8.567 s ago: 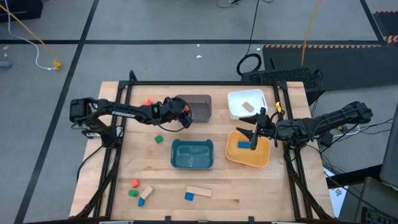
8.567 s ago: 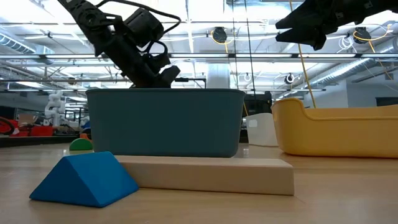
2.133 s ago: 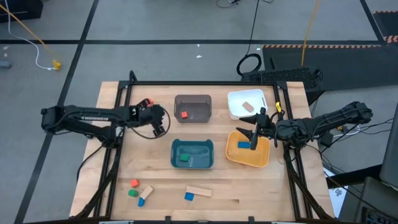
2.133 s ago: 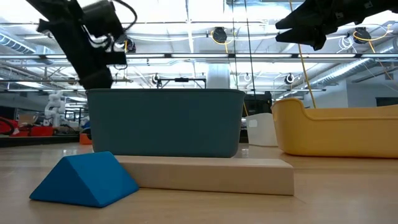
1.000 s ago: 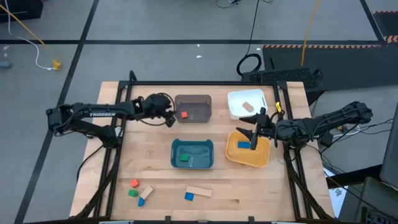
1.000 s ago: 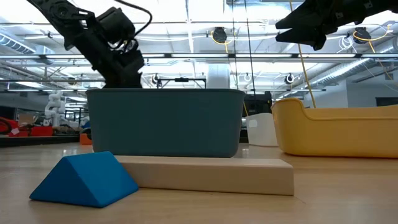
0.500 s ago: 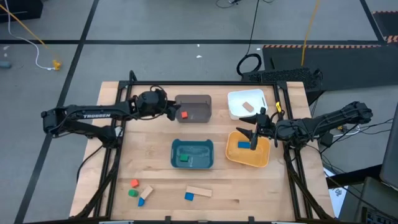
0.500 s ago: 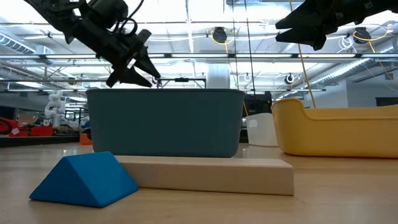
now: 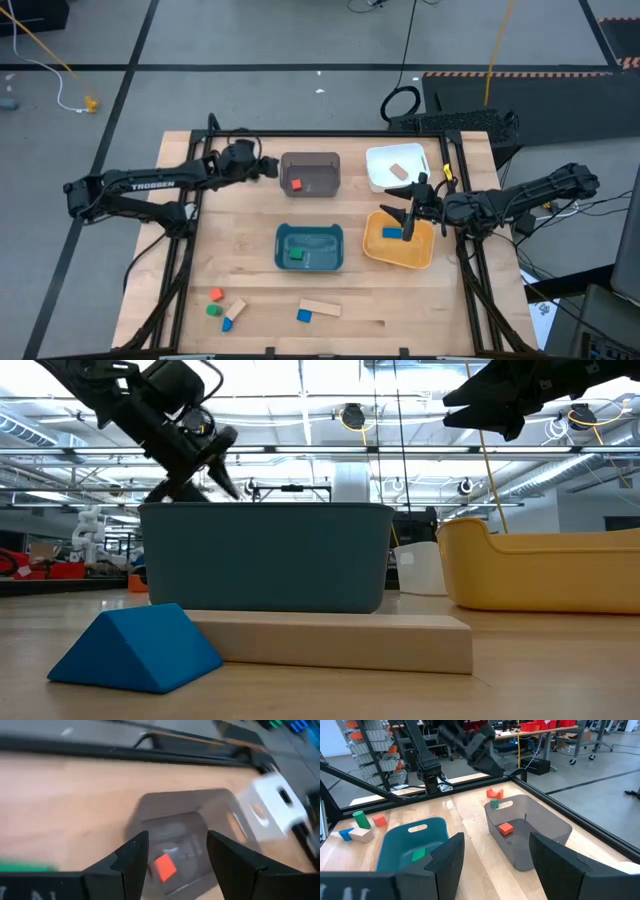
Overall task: Sort & place blocks by color
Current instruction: Put the top green block into the blue bin
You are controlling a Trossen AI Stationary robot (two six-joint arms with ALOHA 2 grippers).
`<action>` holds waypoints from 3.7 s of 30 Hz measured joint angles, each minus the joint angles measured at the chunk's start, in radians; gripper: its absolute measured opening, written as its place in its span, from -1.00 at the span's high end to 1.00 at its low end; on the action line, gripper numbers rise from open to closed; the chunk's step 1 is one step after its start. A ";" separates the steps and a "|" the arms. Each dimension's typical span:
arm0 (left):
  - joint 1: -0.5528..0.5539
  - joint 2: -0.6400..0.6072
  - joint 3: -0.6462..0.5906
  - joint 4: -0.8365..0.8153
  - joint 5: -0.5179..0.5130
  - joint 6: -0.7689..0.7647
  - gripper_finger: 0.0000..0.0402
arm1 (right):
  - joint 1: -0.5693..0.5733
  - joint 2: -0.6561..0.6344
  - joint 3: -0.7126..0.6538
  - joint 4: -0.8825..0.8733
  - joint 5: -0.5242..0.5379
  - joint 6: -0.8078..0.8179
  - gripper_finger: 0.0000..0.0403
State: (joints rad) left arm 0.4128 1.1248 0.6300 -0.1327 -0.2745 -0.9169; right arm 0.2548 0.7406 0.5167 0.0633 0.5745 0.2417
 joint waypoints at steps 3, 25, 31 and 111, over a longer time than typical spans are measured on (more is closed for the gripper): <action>0.015 0.001 0.000 -0.092 -0.019 -0.212 0.00 | 0.000 0.000 0.000 0.000 0.000 0.000 -0.07; 0.018 0.025 0.000 -0.415 -0.019 -0.875 0.00 | 0.000 0.000 0.000 0.000 0.000 0.000 -0.07; 0.038 0.115 -0.001 -0.418 -0.025 -1.022 0.00 | 0.000 0.000 0.000 0.000 0.000 0.000 -0.07; 0.300 0.357 0.003 -0.265 0.251 -1.321 0.34 | 0.000 0.000 0.000 0.000 0.000 0.000 -0.07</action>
State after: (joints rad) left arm 0.7127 1.4815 0.6328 -0.3976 -0.0233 -2.2377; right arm 0.2546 0.7408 0.5167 0.0631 0.5747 0.2417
